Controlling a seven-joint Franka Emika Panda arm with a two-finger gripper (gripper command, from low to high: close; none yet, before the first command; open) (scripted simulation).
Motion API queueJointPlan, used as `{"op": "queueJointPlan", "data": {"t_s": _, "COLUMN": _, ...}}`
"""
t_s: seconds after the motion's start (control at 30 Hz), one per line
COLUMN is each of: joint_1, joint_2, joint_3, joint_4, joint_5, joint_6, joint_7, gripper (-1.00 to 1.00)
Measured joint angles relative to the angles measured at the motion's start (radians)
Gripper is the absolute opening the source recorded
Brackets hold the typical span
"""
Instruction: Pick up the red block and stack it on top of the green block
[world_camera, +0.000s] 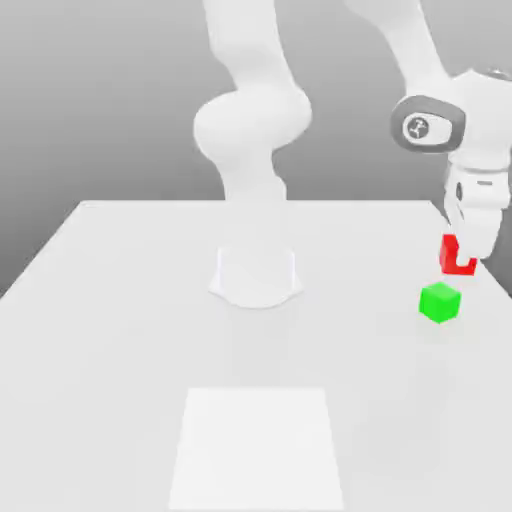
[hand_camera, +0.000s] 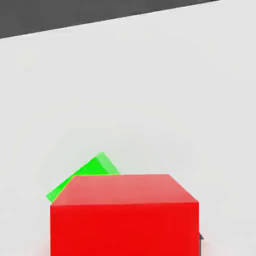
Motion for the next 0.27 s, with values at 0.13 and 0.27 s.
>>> {"op": "queueJointPlan", "data": {"t_s": 0.13, "joint_1": -0.032, "joint_2": 0.140, "joint_3": 0.006, "joint_4": 0.000, "joint_5": -0.139, "joint_6": 0.134, "joint_7": 0.104, "gripper": -1.00}}
{"op": "queueJointPlan", "data": {"t_s": 0.27, "joint_1": -0.031, "joint_2": 0.204, "joint_3": -0.020, "joint_4": 0.002, "joint_5": -0.232, "joint_6": 0.191, "joint_7": 0.170, "gripper": 1.00}}
